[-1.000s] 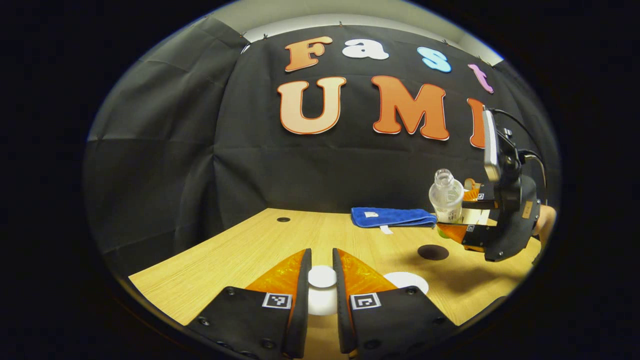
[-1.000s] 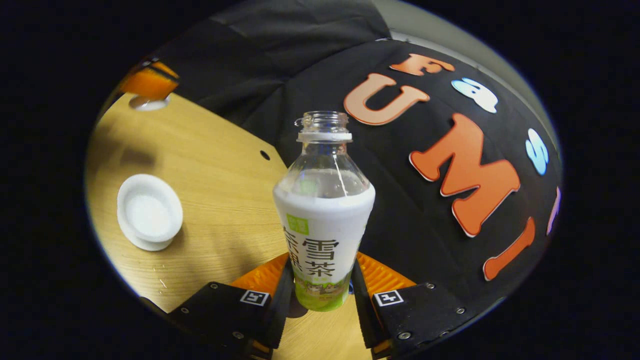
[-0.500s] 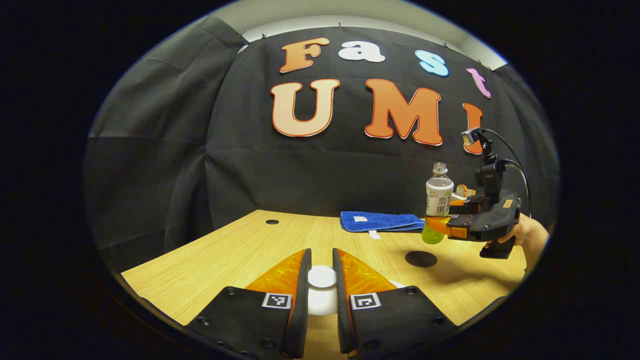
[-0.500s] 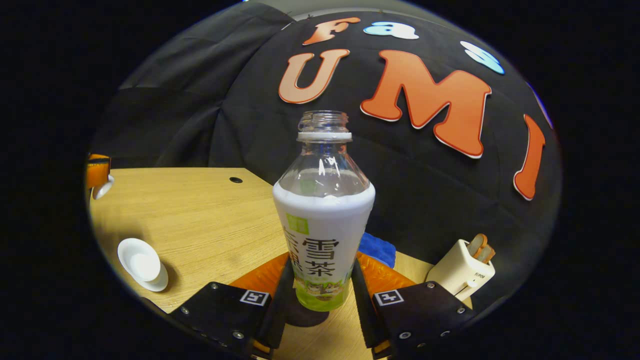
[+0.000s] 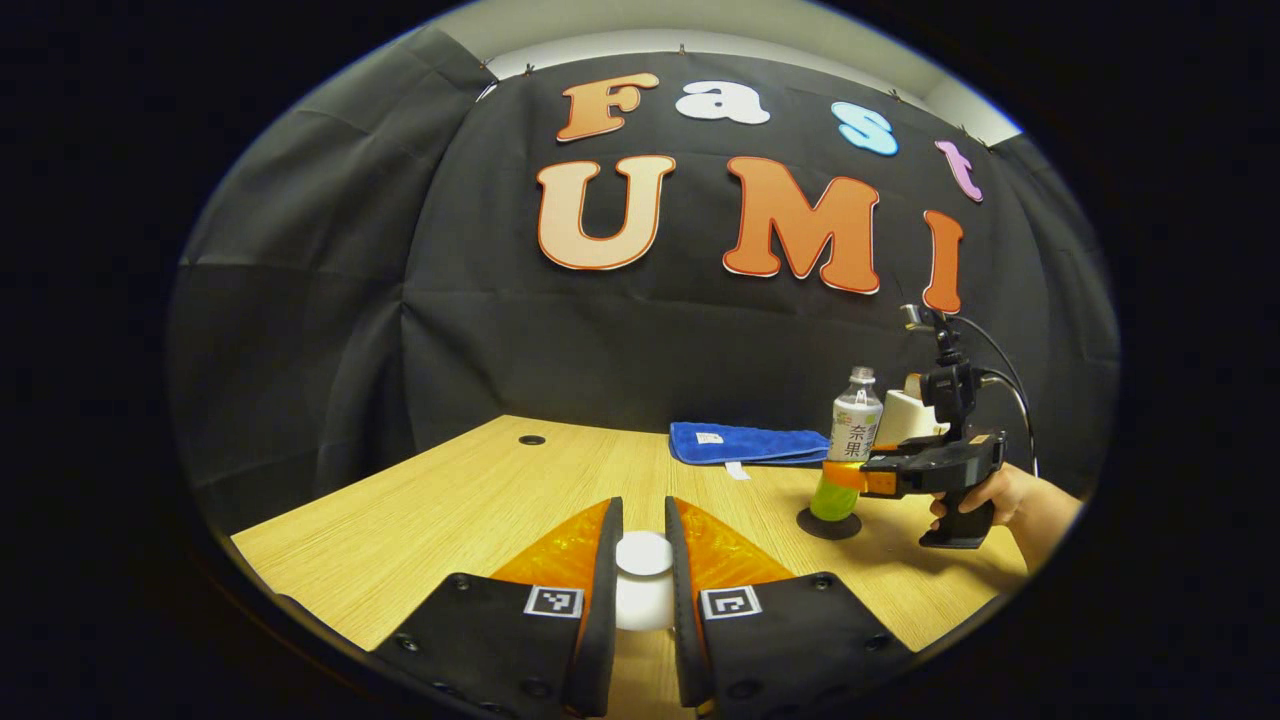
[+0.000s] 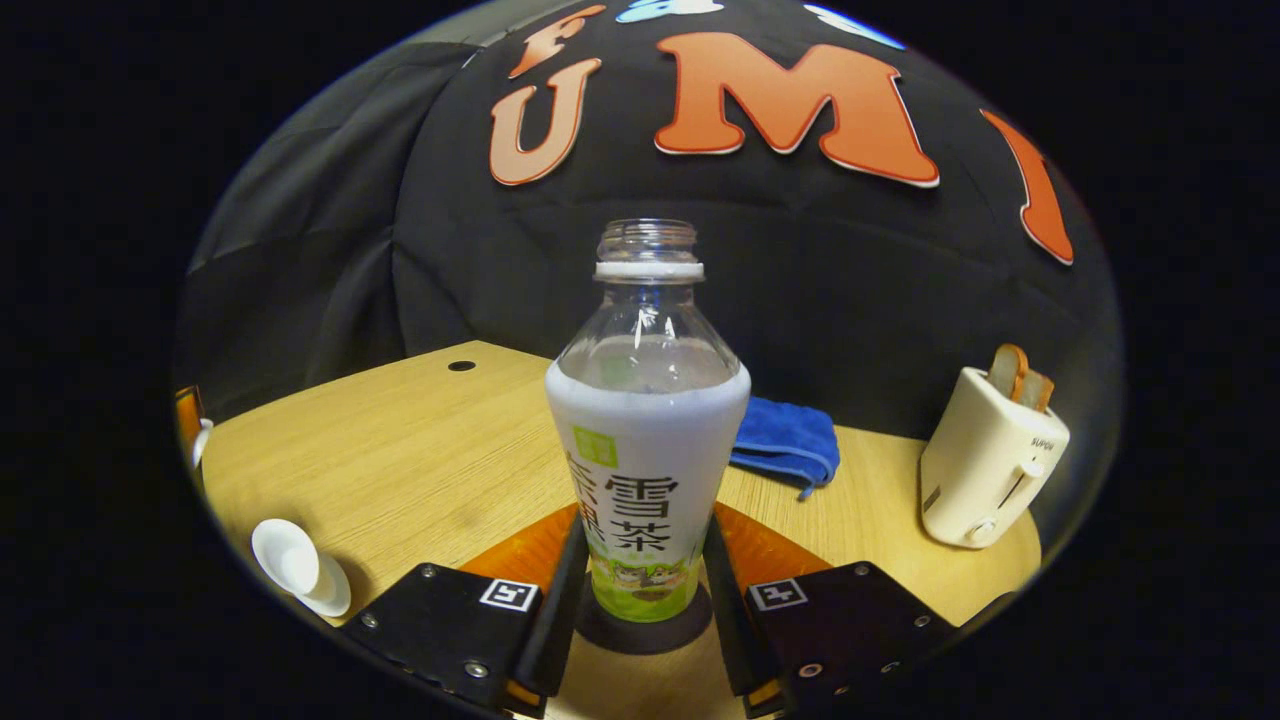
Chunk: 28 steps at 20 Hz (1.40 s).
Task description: Open the teacup lid with one hand, grasp the water bottle and pour water into the teacup with the other hand; after pouring, place the water bottle on the coaster and then close the teacup lid.
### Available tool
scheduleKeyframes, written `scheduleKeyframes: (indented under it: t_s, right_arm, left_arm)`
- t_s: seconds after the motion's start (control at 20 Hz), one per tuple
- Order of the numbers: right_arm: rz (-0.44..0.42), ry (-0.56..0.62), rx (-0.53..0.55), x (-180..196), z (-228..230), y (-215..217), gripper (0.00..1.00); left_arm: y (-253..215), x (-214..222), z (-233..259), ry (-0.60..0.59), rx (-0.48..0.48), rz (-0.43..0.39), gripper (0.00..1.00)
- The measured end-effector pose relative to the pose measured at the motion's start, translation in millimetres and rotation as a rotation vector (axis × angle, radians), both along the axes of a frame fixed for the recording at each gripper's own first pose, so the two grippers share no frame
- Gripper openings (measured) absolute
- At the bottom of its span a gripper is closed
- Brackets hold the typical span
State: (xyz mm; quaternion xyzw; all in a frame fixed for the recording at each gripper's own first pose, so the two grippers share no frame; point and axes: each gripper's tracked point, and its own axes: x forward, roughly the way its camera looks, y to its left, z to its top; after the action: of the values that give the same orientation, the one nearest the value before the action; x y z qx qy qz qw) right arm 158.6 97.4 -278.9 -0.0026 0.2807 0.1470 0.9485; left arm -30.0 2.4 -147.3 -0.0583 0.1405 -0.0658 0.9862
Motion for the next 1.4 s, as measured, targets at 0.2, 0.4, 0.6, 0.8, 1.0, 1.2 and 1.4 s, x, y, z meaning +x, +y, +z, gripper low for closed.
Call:
scheduleKeyframes:
  t_s: [0.2, 0.4, 0.6, 0.8, 1.0, 1.2, 1.4]
  right_arm:
    - [-0.024, 0.016, 0.023, 0.5, -2.3, 0.0, 0.62]
    - [-0.007, 0.022, -0.008, -3.6, -4.1, 3.4, 0.71]
    - [-0.007, -0.020, -0.002, -9.6, 11.9, 1.4, 0.98]
    - [-0.010, -0.051, -0.003, -24.4, 26.1, -7.7, 0.99]
    - [-0.034, -0.089, 0.024, -43.8, 43.7, -20.9, 0.98]
    - [-0.048, -0.122, 0.040, -60.7, 62.3, -30.7, 0.98]
    - [-0.073, -0.158, 0.041, -71.4, 76.3, -43.0, 0.98]
  left_arm:
    - [-10.7, 1.7, -10.9, 0.033, -0.018, -0.025, 0.29]
    - [-31.7, 8.8, -13.4, 0.035, -0.040, -0.068, 0.29]
    - [-62.4, 12.4, -29.5, 0.047, -0.047, -0.143, 0.29]
    - [-86.2, 13.5, -40.9, 0.069, -0.036, -0.195, 0.29]
    - [-97.2, 11.5, -58.8, 0.089, 0.010, -0.228, 0.30]
    - [-94.7, 10.5, -80.7, 0.154, 0.039, -0.217, 0.29]
    - [-91.8, 11.8, -79.6, 0.149, 0.055, -0.207, 0.33]
